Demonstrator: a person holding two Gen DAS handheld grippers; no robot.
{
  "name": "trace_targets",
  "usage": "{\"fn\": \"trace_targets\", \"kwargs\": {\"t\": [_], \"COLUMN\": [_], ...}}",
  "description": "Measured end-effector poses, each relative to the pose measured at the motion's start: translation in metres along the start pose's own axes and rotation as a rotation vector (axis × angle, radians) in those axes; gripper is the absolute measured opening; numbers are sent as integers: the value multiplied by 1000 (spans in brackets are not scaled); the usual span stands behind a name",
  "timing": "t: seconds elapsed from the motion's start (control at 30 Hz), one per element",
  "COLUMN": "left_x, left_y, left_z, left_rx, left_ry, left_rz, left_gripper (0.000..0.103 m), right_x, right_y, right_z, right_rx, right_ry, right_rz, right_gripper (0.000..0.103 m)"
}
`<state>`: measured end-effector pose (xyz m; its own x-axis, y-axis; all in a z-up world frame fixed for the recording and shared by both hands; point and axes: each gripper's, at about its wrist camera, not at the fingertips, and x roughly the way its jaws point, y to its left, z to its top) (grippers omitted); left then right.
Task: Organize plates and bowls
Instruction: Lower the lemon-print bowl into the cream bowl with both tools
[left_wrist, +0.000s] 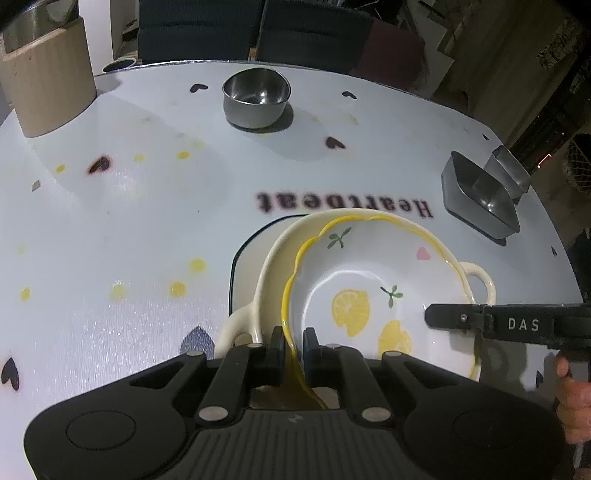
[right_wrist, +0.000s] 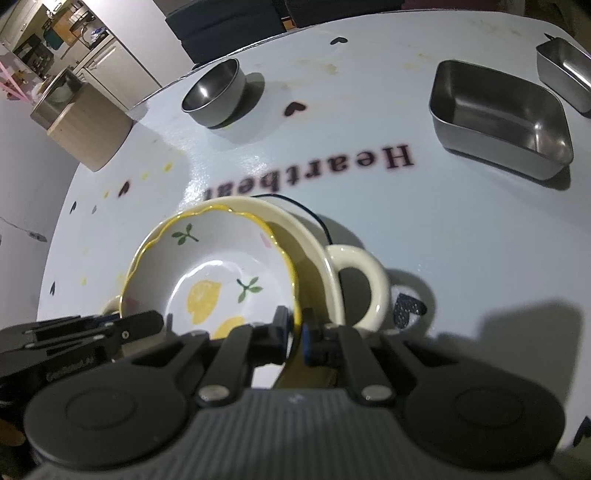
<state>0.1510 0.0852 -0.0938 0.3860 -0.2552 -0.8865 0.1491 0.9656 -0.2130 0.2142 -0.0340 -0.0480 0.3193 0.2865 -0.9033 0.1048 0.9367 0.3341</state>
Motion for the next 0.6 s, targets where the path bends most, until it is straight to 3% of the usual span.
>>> {"fn": "trace_targets", "kwargs": {"t": [0.6], "left_x": [-4], "left_y": [-6], "left_z": [-4], "left_rx": [44], "left_ry": [-26], "left_rz": [42], "left_gripper": [10], "right_x": [-6], "right_y": [-2], "right_z": [0], "right_rx": [19], "right_ry": [-6], "right_rz": [-1], "right_gripper": [12]}}
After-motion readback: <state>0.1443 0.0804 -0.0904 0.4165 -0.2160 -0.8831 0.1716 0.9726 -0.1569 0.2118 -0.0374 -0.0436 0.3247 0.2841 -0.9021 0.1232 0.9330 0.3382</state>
